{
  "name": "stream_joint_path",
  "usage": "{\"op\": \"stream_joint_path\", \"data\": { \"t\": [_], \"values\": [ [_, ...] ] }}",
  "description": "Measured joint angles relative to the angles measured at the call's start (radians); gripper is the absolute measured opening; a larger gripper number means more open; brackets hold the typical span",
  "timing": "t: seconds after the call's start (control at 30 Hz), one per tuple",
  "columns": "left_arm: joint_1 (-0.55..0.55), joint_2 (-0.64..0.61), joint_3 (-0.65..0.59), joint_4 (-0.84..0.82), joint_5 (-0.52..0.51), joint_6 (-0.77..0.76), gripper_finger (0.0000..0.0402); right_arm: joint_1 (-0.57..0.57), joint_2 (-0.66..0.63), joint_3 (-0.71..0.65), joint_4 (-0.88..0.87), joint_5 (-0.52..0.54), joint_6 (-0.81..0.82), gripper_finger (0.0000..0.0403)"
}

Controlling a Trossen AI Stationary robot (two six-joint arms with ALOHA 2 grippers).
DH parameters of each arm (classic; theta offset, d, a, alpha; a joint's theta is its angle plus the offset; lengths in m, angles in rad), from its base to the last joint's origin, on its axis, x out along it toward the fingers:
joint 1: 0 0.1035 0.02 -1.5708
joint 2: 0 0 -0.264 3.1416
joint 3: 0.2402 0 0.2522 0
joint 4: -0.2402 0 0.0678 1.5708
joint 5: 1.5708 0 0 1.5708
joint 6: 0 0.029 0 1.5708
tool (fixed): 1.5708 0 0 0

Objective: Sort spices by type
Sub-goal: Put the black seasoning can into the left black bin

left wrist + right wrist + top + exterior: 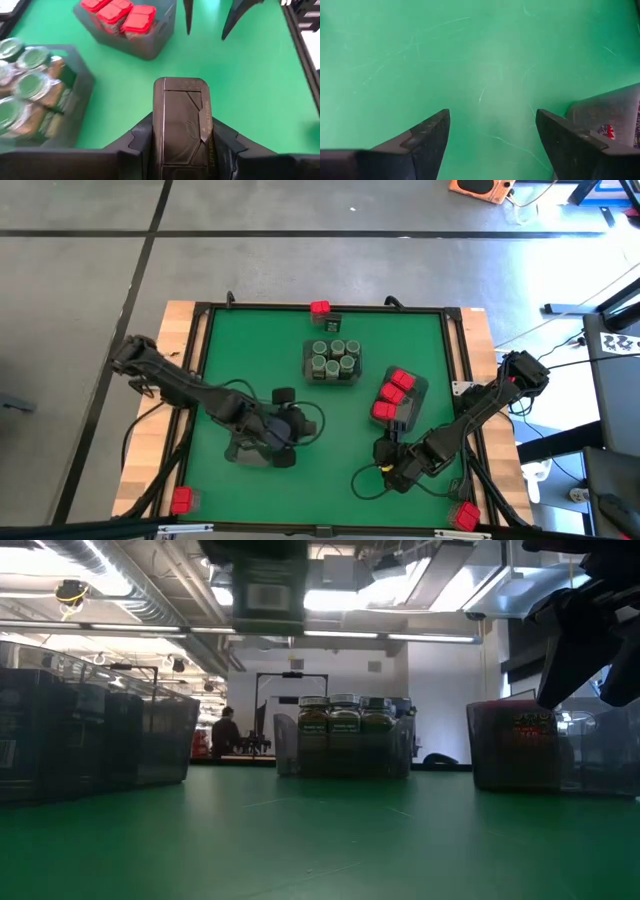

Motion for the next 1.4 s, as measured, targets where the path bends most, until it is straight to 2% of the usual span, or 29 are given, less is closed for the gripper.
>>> {"op": "stream_joint_path", "data": {
  "t": [0.13, 0.43, 0.6, 0.77, 1.03, 1.4],
  "values": [
    [-0.024, -0.063, -0.027, -0.061, -0.031, -0.024, 0.012, 0.0, 0.0, 0.0, 0.0, 0.0, 0.0, 0.0294],
    [-0.018, -0.27, -0.249, -0.058, -0.097, -0.075, 0.0121, 0.0, 0.0, 0.0, 0.002, 0.017, -0.001, 0.0294],
    [0.021, -0.359, -0.408, 0.07, -0.105, -0.057, 0.0121, -0.002, 0.0, 0.0, 0.02, 0.017, 0.0, 0.0294],
    [0.031, -0.414, -0.513, 0.132, -0.104, -0.049, 0.0122, -0.003, 0.0, 0.0, 0.03, 0.018, 0.0, 0.0294],
    [0.022, -0.482, -0.591, 0.155, -0.102, -0.05, 0.0122, -0.002, 0.0, 0.0, 0.048, 0.02, 0.004, 0.0294],
    [0.021, -0.491, -0.595, 0.133, -0.102, 0.008, 0.0122, -0.002, 0.0, 0.0, 0.073, 0.024, 0.036, 0.0294]
  ]
}}
